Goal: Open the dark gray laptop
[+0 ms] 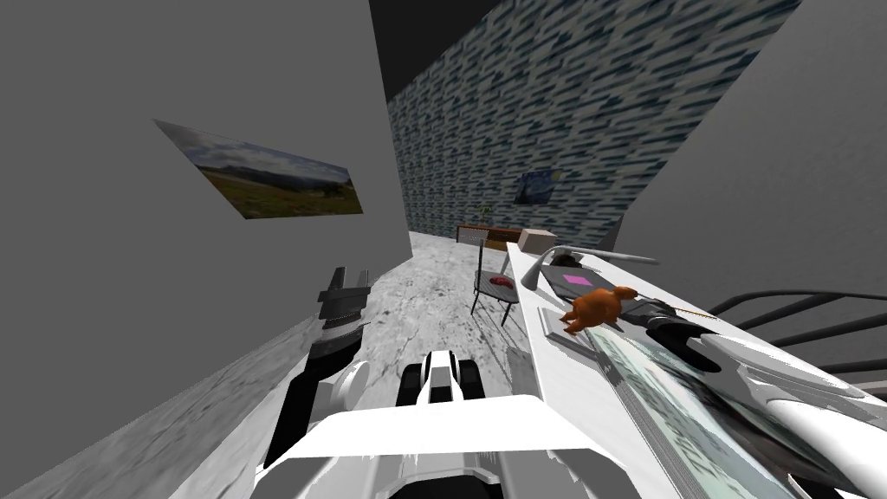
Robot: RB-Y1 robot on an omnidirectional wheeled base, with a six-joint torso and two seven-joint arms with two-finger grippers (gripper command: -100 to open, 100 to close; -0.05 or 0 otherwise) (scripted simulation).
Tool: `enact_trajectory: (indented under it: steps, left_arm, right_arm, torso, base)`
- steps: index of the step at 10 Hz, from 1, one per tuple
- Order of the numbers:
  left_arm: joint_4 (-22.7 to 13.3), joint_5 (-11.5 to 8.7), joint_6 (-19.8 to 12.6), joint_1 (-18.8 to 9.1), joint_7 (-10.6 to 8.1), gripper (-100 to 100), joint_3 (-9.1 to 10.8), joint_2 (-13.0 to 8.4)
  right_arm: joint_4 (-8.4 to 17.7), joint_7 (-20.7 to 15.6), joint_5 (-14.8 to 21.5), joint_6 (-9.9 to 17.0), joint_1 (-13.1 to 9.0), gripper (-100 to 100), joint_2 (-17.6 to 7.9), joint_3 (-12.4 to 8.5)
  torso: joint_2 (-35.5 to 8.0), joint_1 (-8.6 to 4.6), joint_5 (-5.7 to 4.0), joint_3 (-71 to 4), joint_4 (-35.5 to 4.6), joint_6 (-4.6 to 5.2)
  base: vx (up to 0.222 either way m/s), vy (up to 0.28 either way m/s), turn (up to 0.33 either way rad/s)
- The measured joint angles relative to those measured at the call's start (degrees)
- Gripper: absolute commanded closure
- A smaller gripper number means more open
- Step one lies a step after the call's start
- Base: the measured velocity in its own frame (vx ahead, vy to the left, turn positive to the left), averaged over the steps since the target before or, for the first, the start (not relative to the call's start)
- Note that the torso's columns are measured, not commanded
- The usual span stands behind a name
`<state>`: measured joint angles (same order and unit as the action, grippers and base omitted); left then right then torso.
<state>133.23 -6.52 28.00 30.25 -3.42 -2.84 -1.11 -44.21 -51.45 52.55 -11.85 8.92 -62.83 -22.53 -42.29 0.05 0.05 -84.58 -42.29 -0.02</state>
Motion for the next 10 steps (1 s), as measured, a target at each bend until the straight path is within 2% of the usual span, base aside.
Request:
enact_trajectory:
  steps: [1,3,4,5,6,10]
  left_arm:
    - [0.0,0.0,0.0,0.0,0.00,0,0.00,0.0]
    - [0.0,0.0,0.0,0.0,0.00,0,0.00,0.0]
    - [0.0,0.0,0.0,0.0,0.00,0,0.00,0.0]
    - [0.0,0.0,0.0,0.0,0.00,0,0.00,0.0]
    - [0.0,0.0,0.0,0.0,0.00,0,0.00,0.0]
    - [0.0,0.0,0.0,0.0,0.00,0,0.00,0.0]
  right_arm:
    - [1.3,0.3,0.0,0.0,-1.5,-100,-0.7,0.8]
    - [3.3,0.4,0.0,-0.3,-2.3,-100,-1.2,0.9]
    - [5.5,-0.1,0.2,-1.0,-4.7,-100,-2.2,1.7]
    - [6.7,0.1,0.1,-1.2,-5.3,-100,-2.8,2.1]
    - [6.8,0.2,0.1,-1.2,-5.3,0,-2.8,2.1]
    - [6.8,0.2,0.1,-1.2,-5.3,0,-2.8,2.1]
  torso:
    - [0.0,0.03,0.03,0.0,0.0,0.01]
    - [0.1,-0.09,-0.05,0.0,0.0,0.03]
    - [0.0,-0.01,-0.03,0.0,0.0,-0.03]
    - [-0.1,-0.01,-0.02,0.1,0.0,0.03]
    - [0.0,-0.09,-0.05,0.0,0.0,0.03]
    - [0.0,-0.05,-0.05,0.0,0.0,0.02]
  base:
    - [-0.021,0.020,0.006]
    - [-0.024,0.020,0.020]
    - [-0.059,0.030,0.041]
    - [-0.021,0.010,0.002]
    - [0.000,0.000,0.000]
    - [0.000,0.000,0.000]
